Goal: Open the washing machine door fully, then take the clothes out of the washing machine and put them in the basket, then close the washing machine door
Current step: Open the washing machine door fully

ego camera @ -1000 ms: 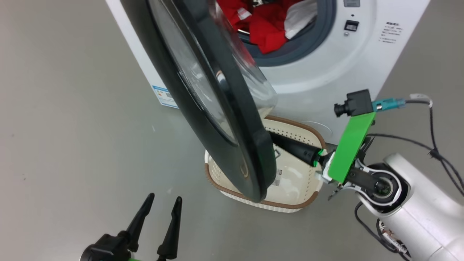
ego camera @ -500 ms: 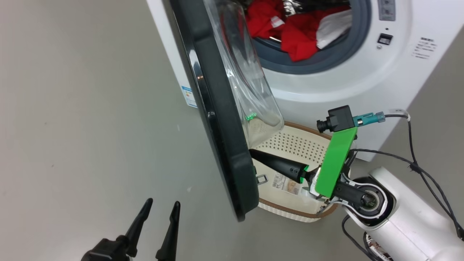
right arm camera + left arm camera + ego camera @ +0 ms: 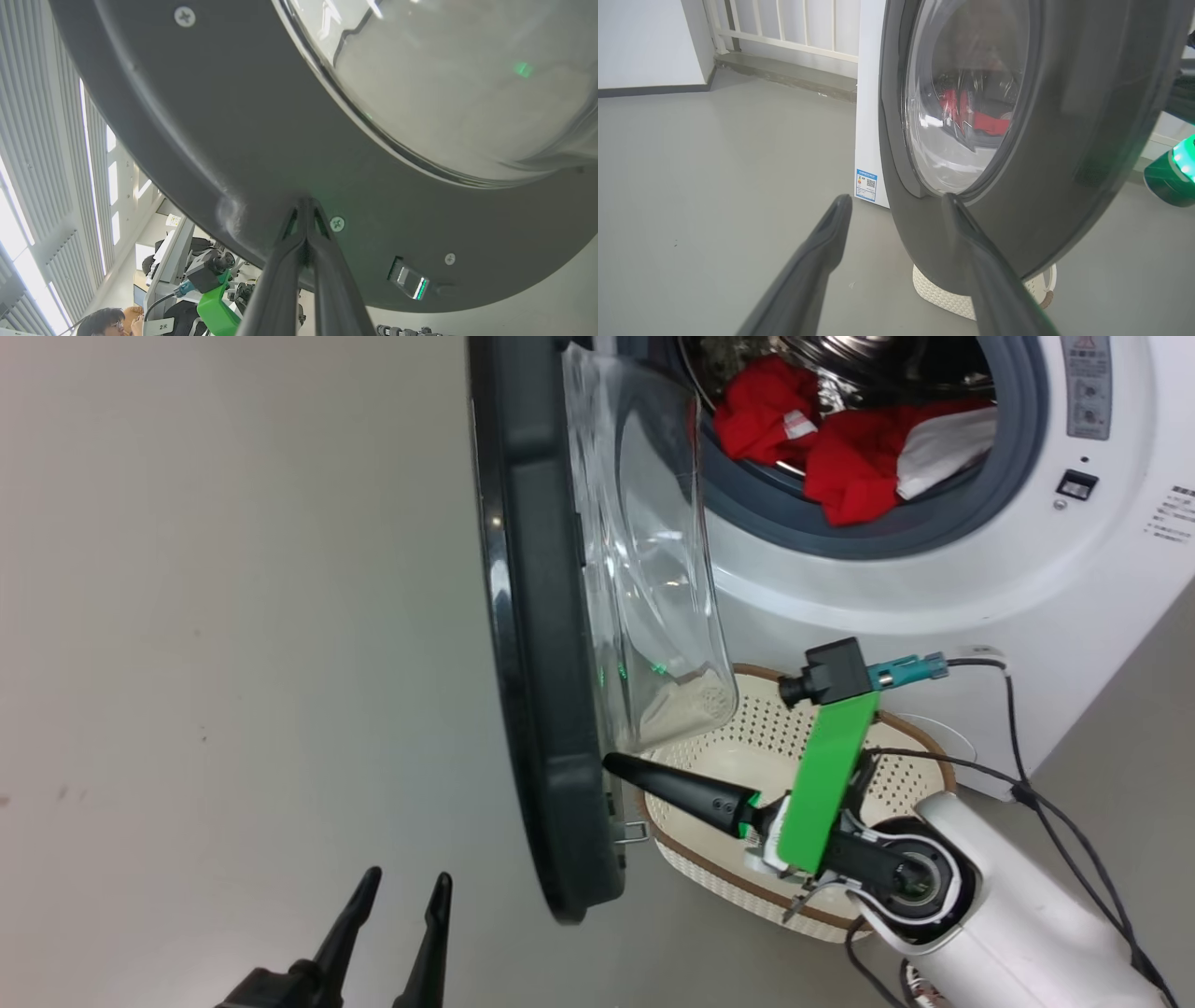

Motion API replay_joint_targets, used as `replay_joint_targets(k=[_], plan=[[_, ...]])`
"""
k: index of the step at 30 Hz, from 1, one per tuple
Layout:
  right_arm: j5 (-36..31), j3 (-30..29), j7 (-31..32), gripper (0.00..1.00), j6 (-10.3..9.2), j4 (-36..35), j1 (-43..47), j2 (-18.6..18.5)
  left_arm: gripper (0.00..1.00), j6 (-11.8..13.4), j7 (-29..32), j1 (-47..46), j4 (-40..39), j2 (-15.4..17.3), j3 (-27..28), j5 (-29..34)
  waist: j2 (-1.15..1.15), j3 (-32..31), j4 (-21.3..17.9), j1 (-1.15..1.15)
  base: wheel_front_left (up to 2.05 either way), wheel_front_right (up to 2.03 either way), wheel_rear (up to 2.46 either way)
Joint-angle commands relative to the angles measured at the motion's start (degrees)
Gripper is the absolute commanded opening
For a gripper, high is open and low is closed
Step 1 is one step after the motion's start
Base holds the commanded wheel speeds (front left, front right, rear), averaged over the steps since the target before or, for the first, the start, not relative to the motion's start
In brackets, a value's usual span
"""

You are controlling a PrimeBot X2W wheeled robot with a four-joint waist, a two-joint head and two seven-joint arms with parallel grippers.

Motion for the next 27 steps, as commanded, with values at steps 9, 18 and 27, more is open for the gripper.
replay_joint_targets(k=[9,18,27], plan=[[-1.83,1.01,1.05,0.00,0.40,0.26,-1.30,4.89,1.00,0.75,-0.70,0.35,-2.31,0.38,3.27,-1.18,0.00,0.10,0.79,0.00,0.00,0.00,0.00],[-2.92,1.75,0.94,0.00,0.40,1.39,-2.15,6.90,1.00,1.33,-0.70,0.83,-3.00,0.38,3.61,-1.66,0.00,0.17,0.92,0.00,0.00,0.00,0.00],[-4.26,1.30,-0.67,0.00,0.40,1.83,-1.34,6.42,1.00,1.20,-0.70,0.62,-2.65,0.38,3.86,-1.27,0.00,-0.48,0.66,0.00,0.00,0.00,0.00]])
